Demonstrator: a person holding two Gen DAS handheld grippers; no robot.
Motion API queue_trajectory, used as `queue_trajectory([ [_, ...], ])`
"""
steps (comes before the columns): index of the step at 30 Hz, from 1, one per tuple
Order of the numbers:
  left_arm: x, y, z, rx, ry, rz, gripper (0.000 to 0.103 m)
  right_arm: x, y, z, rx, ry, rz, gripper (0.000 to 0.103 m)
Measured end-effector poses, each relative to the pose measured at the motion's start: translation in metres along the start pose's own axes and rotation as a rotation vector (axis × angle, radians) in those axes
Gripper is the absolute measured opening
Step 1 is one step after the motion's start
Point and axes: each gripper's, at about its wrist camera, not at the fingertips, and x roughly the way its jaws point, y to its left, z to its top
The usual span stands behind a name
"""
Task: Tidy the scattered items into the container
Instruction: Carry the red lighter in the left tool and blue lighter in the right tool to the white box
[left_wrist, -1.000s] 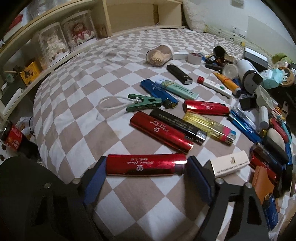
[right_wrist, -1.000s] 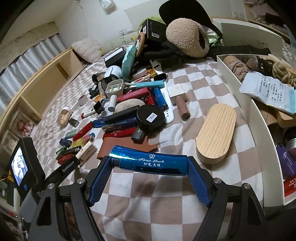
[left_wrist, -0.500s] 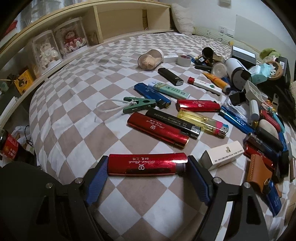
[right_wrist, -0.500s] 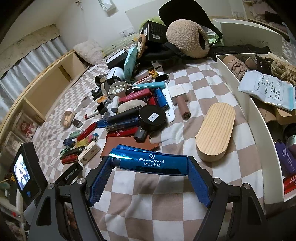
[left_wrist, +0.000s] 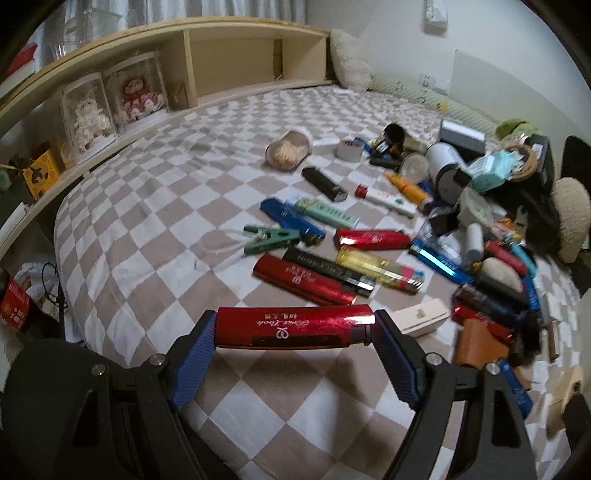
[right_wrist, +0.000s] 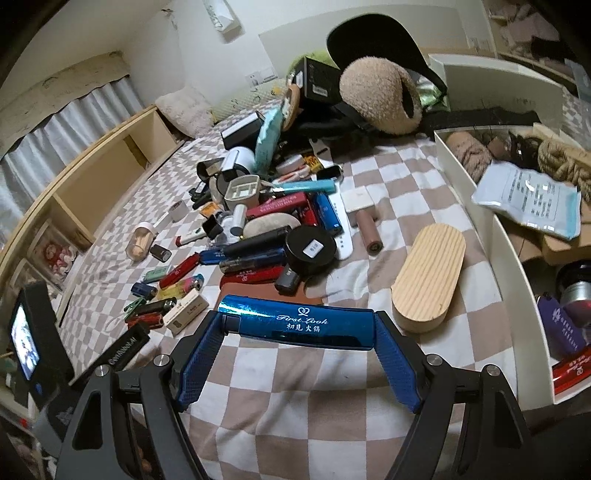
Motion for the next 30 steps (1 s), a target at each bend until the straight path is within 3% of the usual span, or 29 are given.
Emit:
queue_trajectory([
  [18,-0.065,-0.022,0.016,0.184,-0.153,-0.185,0.082,-0.026,0.022,0.002,-0.11,-0.09,-0.017,0.081],
  [30,-0.081,-0.032,0.02,0.235,-0.175,-0.271,0.083,-0.05,0.014,0.015,-0.106,-0.171,-0.084,0.081],
])
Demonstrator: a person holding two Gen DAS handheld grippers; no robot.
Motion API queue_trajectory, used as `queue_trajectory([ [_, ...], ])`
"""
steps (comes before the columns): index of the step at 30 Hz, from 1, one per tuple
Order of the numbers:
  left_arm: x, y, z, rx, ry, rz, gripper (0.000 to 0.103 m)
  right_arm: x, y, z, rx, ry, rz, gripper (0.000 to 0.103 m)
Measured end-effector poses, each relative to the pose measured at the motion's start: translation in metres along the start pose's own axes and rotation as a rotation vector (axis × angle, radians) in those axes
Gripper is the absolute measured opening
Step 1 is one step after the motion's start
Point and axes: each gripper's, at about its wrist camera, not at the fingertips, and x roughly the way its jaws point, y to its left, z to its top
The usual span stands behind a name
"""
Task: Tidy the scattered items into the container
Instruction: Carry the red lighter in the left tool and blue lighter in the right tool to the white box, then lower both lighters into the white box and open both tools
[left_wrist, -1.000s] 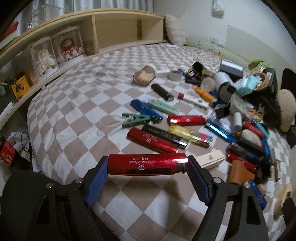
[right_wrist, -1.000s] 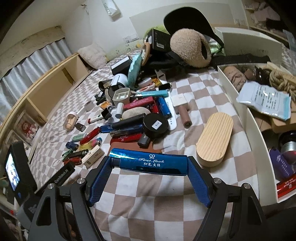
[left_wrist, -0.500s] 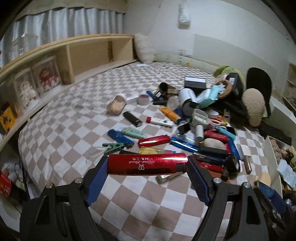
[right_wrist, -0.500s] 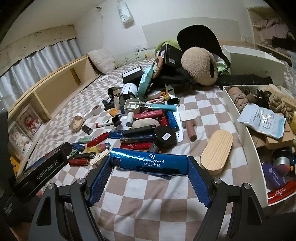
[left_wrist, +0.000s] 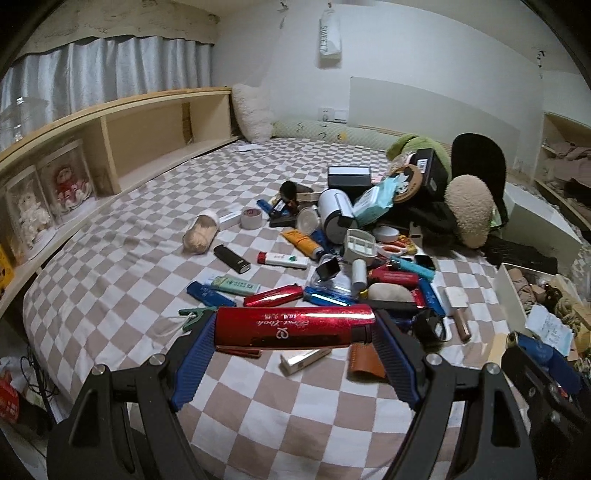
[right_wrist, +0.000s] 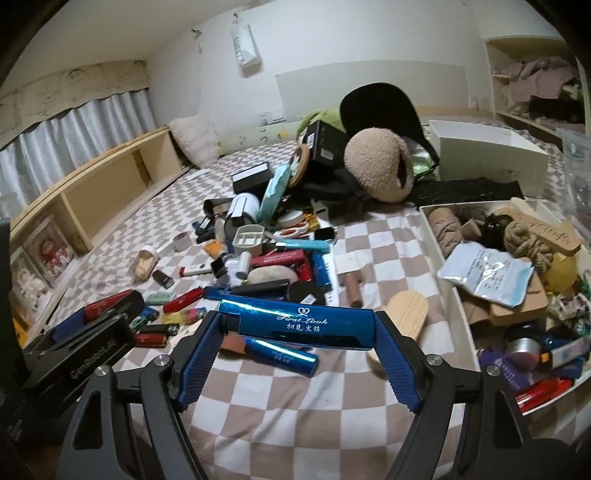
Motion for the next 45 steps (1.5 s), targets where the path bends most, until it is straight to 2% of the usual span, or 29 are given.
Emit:
queue_trajectory([
  [5,-0.005,-0.008,0.005,0.014,-0.007,-0.051,0.083,-0.008,-0.011,0.009,0.014,-0.029,-0.041,0.081],
  [12,-0.01,-0.037,0.018,0.047,-0.028,-0.166,0.083,-0.025,-0.031,0.022,0.035,-0.073,-0.094,0.081],
  [18,-0.019,-0.07,0.031,0.087,-0.04,-0.287,0.083,-0.045,-0.065,0.04,0.07,-0.076,-0.109,0.081],
  [28,-0.03,-0.139,0.044,0.17,-0.026,-0.468,0.083,-0.085,-0.121,0.068,0.044,-0.122,-0.225,0.081],
  [35,-0.037,-0.185,0.041,0.241,-0.002,-0.563,0.083,-0.089,-0.16,0.067,0.01,-0.079,-0.289,0.081],
  [45,-0.035,-0.227,0.017,0.325,0.056,-0.646,0.083,-0.063,-0.209,0.022,0.061,0.08,-0.321,0.081],
])
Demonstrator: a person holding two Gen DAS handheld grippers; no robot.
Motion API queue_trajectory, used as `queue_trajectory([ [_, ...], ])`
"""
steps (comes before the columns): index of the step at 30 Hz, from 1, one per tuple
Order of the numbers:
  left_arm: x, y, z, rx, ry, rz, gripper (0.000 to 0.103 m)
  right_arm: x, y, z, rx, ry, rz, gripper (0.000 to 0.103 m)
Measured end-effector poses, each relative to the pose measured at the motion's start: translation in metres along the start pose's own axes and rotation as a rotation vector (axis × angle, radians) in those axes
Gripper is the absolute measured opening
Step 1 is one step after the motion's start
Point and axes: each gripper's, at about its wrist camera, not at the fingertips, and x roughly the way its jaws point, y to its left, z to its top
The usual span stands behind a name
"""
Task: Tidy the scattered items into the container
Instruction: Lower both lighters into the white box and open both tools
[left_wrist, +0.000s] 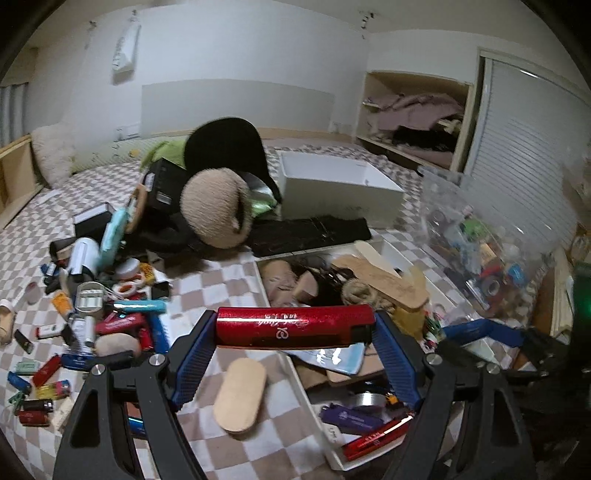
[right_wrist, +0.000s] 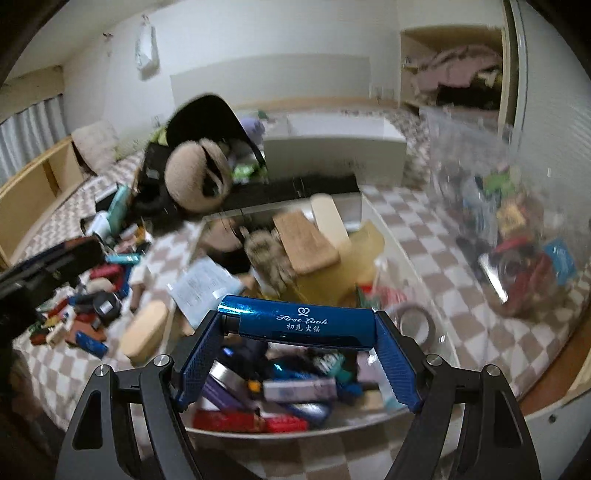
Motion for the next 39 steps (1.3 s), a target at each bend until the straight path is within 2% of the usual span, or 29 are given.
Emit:
queue_trajectory([
  [16,0.026,-0.02,-0.024,0.045,0.083,-0.069,0.083,0.037,-0.01,-0.034,-0.021,0.163,-0.008,0.081],
  [25,0.033,-0.031,-0.035,0.072,0.126,-0.104,0.083,0.033,-0.008,-0.039,-0.046,0.178,0.003,0.082],
  [31,0.037,-0.041,-0.045,0.112,0.159,-0.13,0.083,0.028,-0.007,-0.043,-0.073,0.177,-0.026,0.082],
  [39,0.044,-0.046,-0.052,0.113,0.208,-0.172,0.083,0.029,-0.006,-0.043,-0.098,0.182,-0.035,0.082],
])
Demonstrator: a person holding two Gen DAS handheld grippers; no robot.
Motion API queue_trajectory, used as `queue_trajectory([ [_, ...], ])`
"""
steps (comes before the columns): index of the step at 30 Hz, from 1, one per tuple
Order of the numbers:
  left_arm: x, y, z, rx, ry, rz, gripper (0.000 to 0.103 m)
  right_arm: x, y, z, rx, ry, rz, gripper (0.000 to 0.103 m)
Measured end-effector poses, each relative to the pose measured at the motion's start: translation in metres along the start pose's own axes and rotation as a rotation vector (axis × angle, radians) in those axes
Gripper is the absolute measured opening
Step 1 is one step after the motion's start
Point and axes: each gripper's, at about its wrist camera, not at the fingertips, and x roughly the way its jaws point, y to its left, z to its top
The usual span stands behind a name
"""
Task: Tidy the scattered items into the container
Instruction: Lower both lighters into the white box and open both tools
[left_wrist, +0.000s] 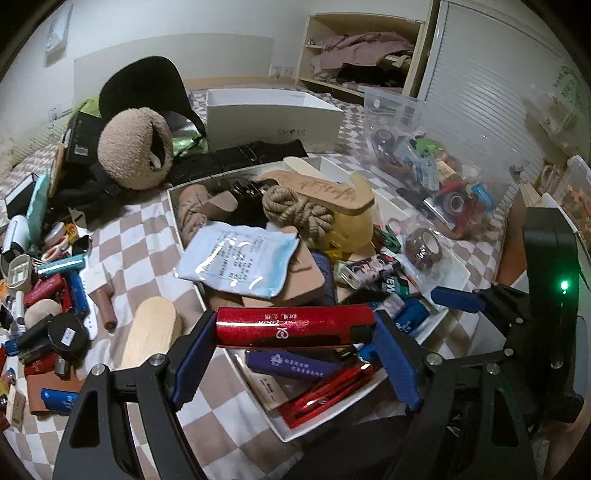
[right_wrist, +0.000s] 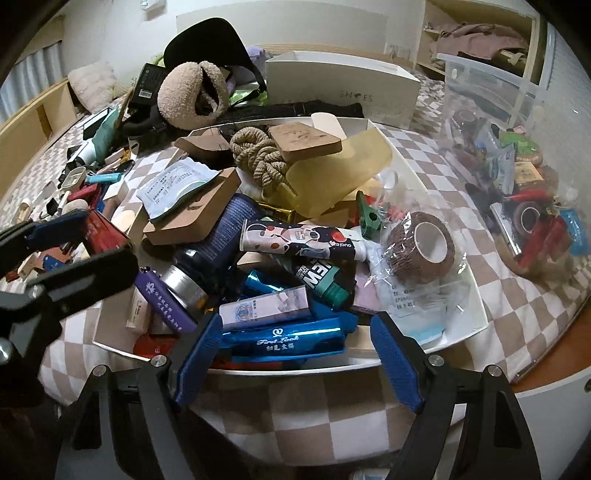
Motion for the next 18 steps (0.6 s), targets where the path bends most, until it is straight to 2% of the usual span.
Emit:
queue_trajectory([
  [6,0.009,-0.003,-0.002,0.001,0.045,-0.035,0.083,-0.003,-0.005,-0.002,0.002,0.008,-0.03,0.082],
  [12,0.031,-0.009,-0.002,0.033,0.109,-0.025,0.083,-0.01,-0.011,-0.007,-0.016,-0.002,-0.084,0.082],
  [18,0.041,-0.006,-0.002,-0.007,0.163,-0.06,0.083,-0.013,-0.014,-0.008,-0.035,-0.004,-0.072,0.082],
])
